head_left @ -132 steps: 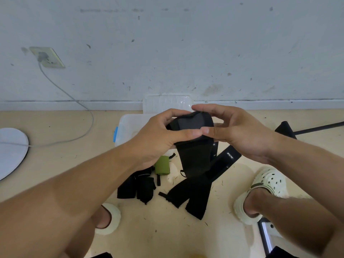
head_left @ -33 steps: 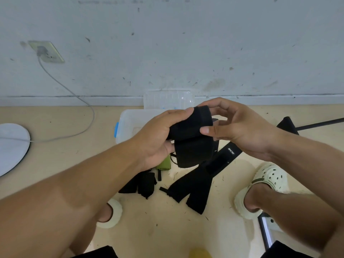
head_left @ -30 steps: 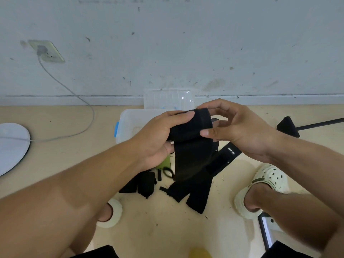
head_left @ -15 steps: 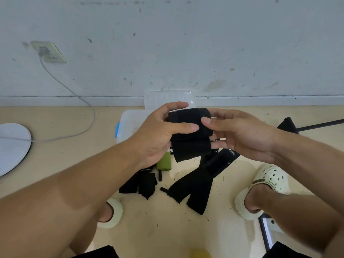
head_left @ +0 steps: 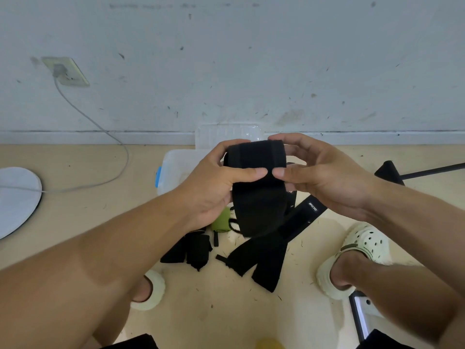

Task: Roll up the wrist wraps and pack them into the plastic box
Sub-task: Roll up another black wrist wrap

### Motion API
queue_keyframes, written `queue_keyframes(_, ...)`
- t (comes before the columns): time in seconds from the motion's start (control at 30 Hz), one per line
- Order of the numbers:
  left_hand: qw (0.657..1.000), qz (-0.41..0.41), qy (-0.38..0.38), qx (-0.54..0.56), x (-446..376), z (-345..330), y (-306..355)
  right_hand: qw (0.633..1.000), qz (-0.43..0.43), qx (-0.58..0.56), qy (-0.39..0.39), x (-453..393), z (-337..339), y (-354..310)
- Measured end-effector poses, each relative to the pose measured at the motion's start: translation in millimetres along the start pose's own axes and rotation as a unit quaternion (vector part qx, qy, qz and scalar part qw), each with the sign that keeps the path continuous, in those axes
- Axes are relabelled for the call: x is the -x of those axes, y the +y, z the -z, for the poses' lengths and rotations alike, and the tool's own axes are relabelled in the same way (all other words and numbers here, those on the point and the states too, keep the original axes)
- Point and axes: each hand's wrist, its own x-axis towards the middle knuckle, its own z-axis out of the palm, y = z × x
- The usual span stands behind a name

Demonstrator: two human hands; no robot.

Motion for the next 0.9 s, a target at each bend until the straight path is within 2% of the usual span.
queue_keyframes(0.07,1.000,-0.014,-0.001,-0.018,-0.9,1.5,-1.5,0.999,-0.025,-0.045,-0.015,-1.0,0.8,0.1)
queue_keyframes(0.17,0.998,-0.034,-0.002,-0.049,-1.1,1.8,-3.2,0.997,-0.056,-0.050,-0.021,-1.4,-0.5,1.9)
queue_keyframes(0.33,1.000,-0.011,-0.008,-0.009,0.5,-2.3,1.0,0.998,-0.021,-0.054,0.010,-1.5,-2.5,2.9)
queue_keyframes(0.53,1.000,0.013,0.013,-0.002,-0.3,-3.9,2.0,0.999,0.014,0.025,0.034,0.7,-3.1,0.7)
queue_keyframes(0.77,0.999,-0.016,0.013,-0.024,-1.1,-0.6,0.0,0.997,-0.054,-0.049,-0.002,-3.2,-1.2,1.6)
queue_keyframes(0.9,1.000,-0.006,0.016,-0.004,-1.0,-1.5,0.7,0.998,-0.026,-0.051,0.030,-3.6,-3.1,1.3)
